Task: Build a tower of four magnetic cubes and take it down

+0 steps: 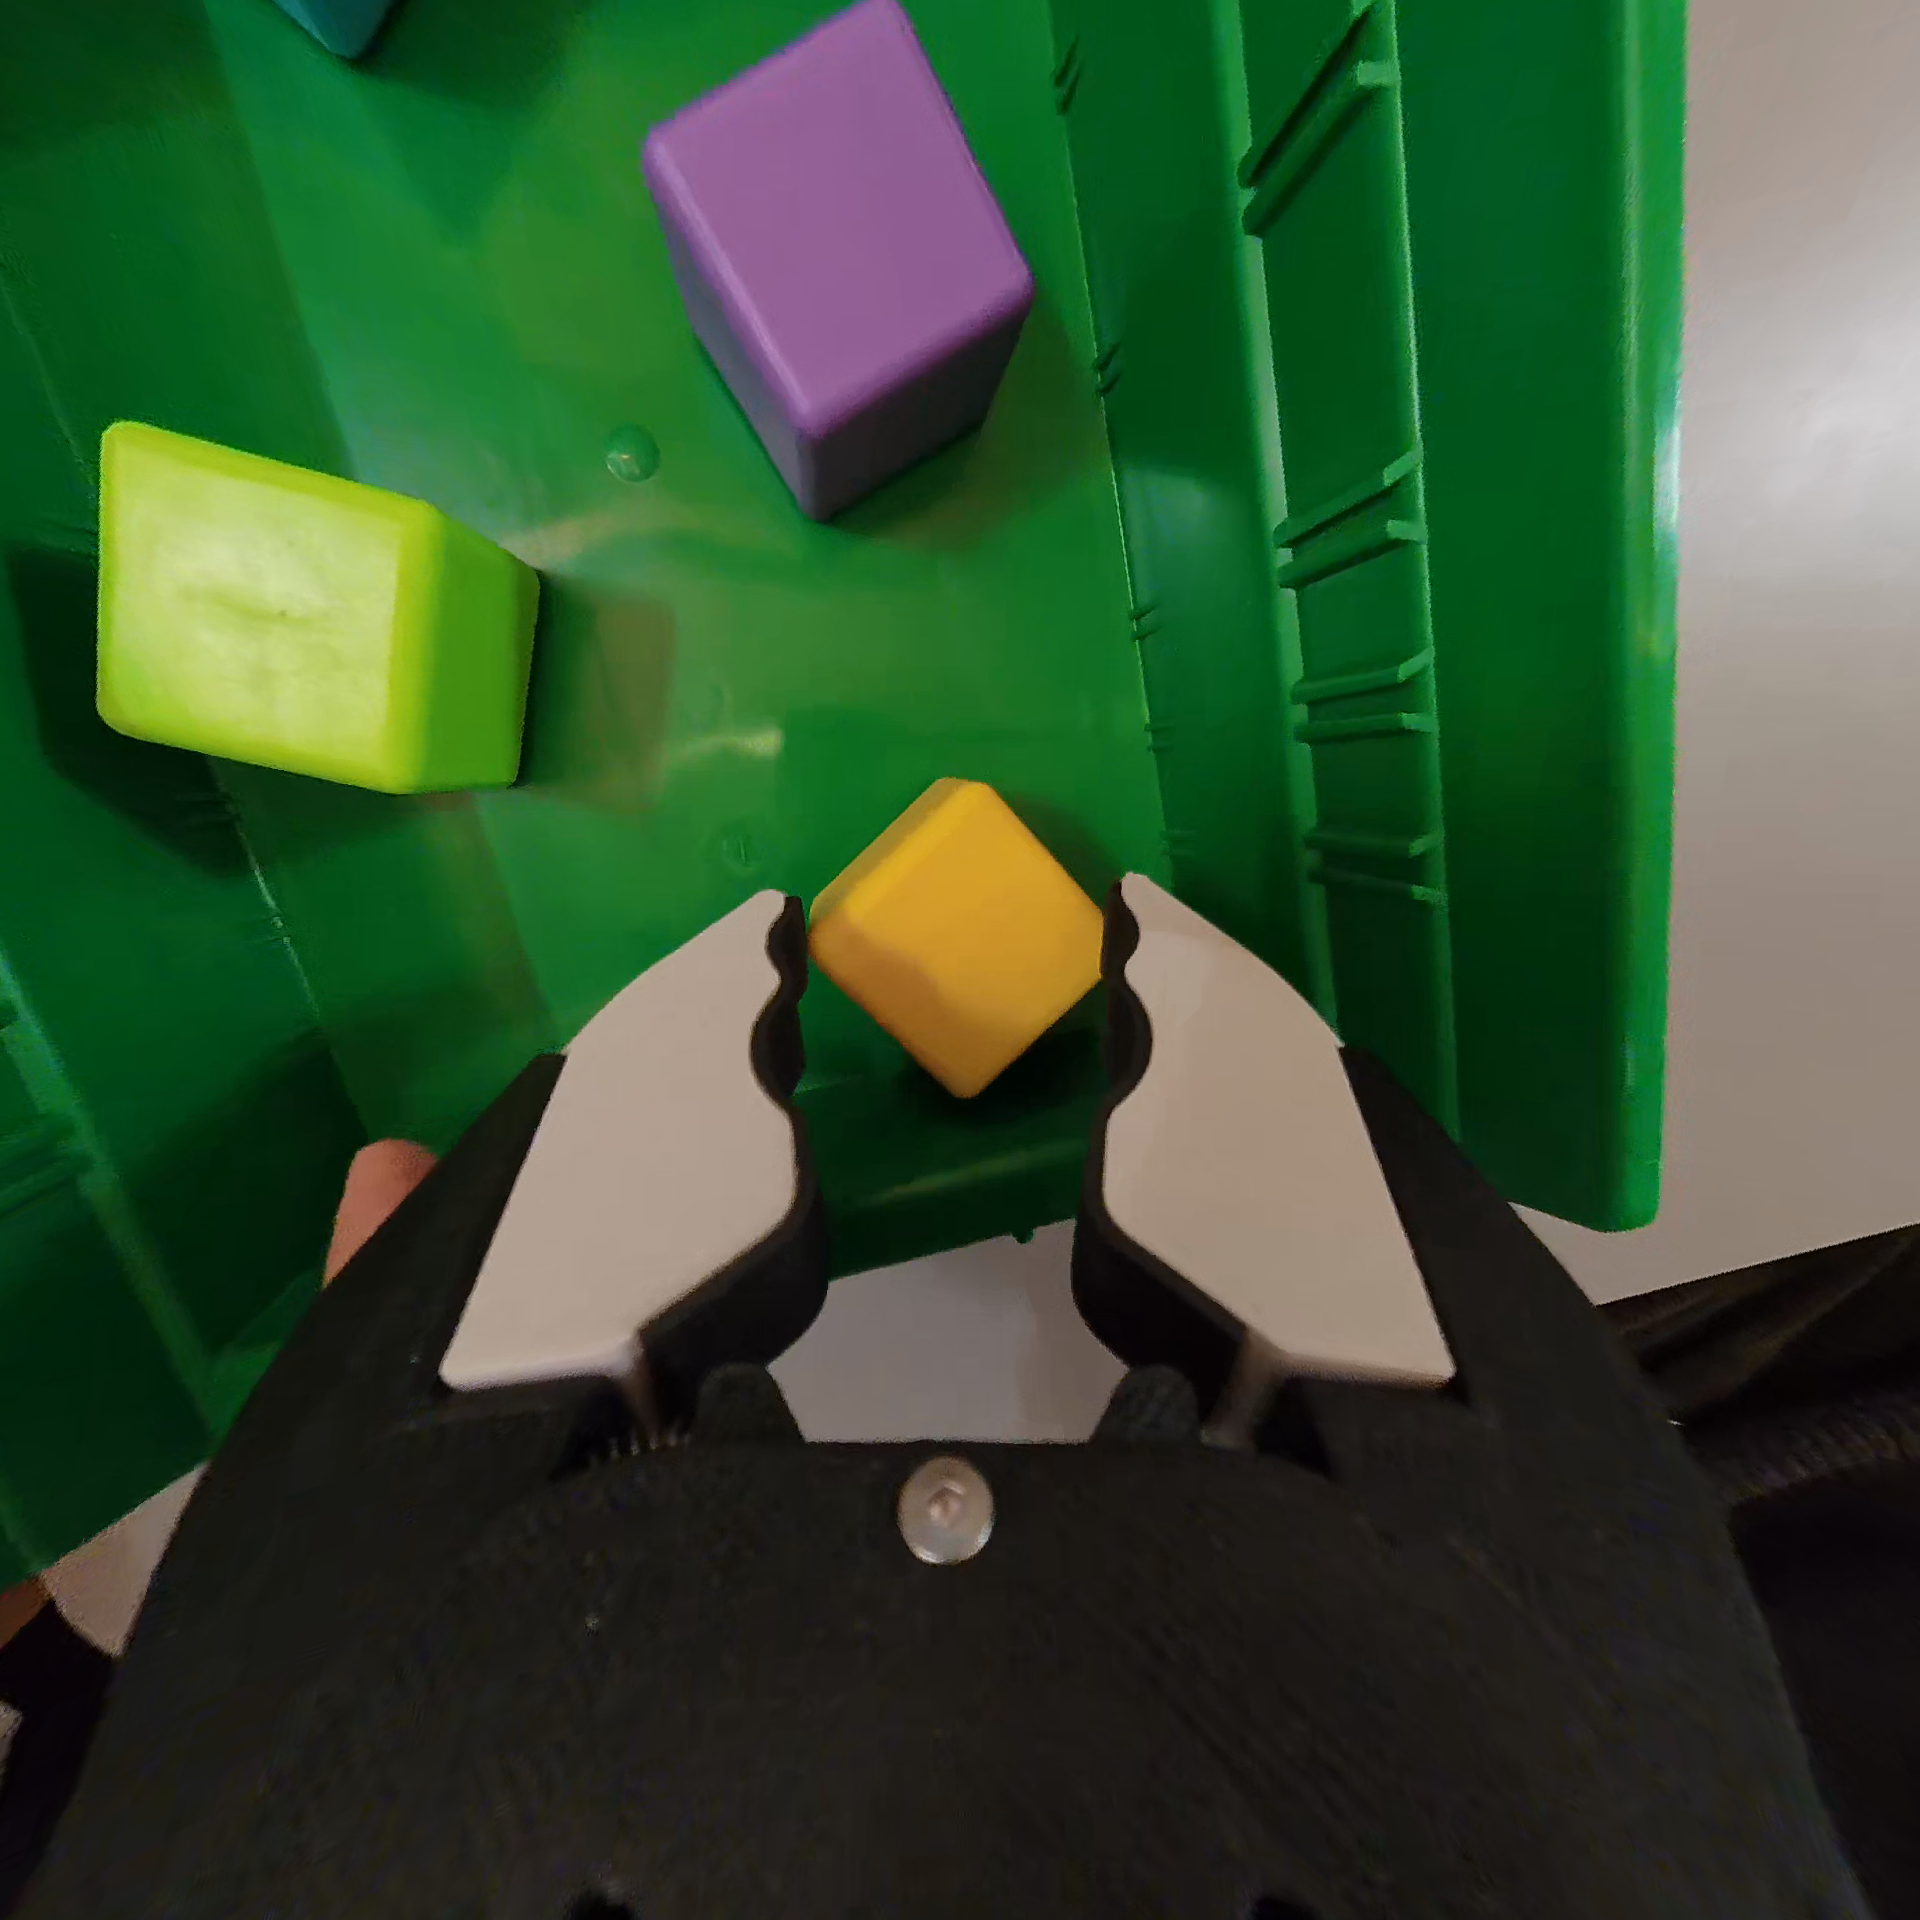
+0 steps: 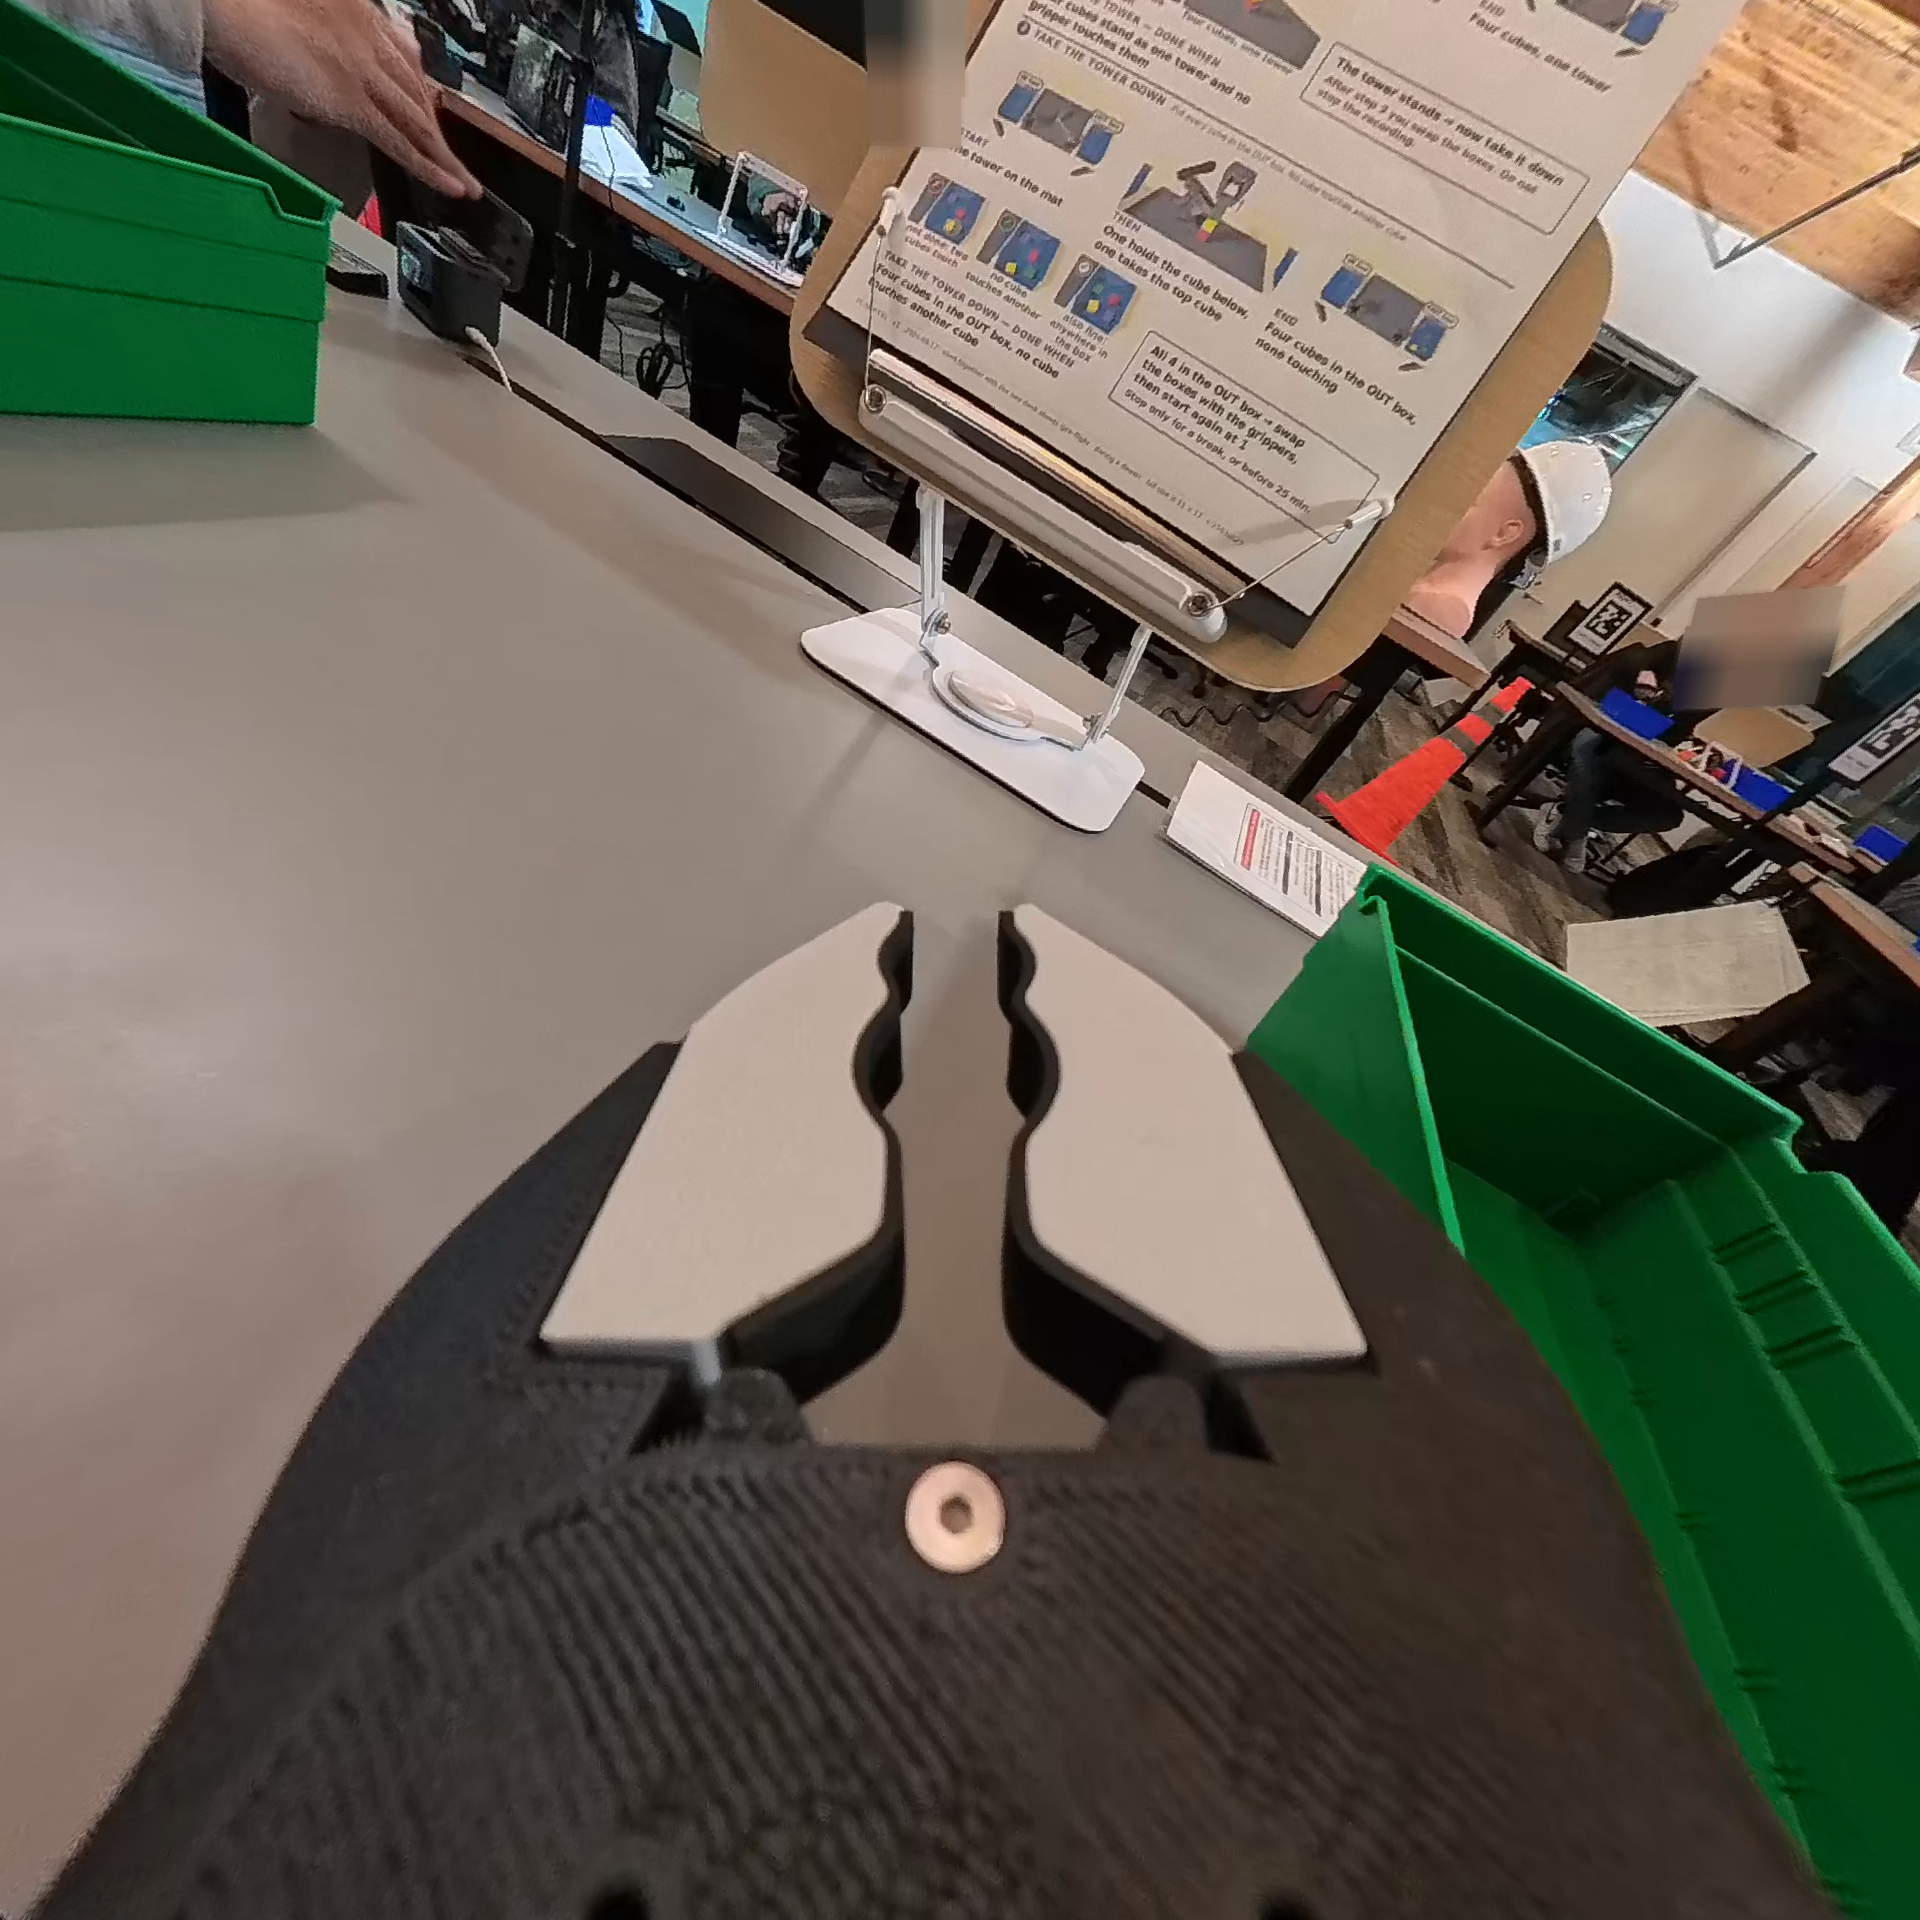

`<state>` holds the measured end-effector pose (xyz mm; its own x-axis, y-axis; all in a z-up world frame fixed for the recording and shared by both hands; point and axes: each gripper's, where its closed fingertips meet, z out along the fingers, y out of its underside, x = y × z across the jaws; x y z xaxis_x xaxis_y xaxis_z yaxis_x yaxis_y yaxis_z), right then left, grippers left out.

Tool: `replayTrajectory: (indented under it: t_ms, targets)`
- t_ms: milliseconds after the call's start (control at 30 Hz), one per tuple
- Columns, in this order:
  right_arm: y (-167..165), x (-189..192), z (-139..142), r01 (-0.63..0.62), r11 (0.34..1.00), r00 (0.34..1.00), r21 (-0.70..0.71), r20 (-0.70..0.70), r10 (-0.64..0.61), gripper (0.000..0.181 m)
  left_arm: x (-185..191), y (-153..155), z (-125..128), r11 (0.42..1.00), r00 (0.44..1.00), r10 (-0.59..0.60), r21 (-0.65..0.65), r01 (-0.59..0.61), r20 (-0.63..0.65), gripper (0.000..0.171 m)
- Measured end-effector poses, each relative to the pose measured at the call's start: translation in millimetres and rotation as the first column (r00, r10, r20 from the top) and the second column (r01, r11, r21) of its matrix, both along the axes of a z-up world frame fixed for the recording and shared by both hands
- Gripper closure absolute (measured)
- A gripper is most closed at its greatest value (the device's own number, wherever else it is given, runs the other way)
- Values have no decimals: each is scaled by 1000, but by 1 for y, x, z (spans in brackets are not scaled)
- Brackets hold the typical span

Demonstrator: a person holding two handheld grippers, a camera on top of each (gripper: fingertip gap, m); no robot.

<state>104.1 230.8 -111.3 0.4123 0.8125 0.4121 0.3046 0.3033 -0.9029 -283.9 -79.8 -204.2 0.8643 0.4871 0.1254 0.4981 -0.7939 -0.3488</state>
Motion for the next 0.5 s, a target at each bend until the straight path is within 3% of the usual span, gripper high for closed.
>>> replayTrajectory:
  t_ms: [200,500]
  targets:
    - [0,0,0,3,1000,1000,6,5,-3,166,-2,-12,4,994,997,-13,-113,4,-81,116]
    - [0,0,-1,4,1000,1000,14,12,-4,166,0,-18,12,989,994,-6,-147,-10,-108,113]
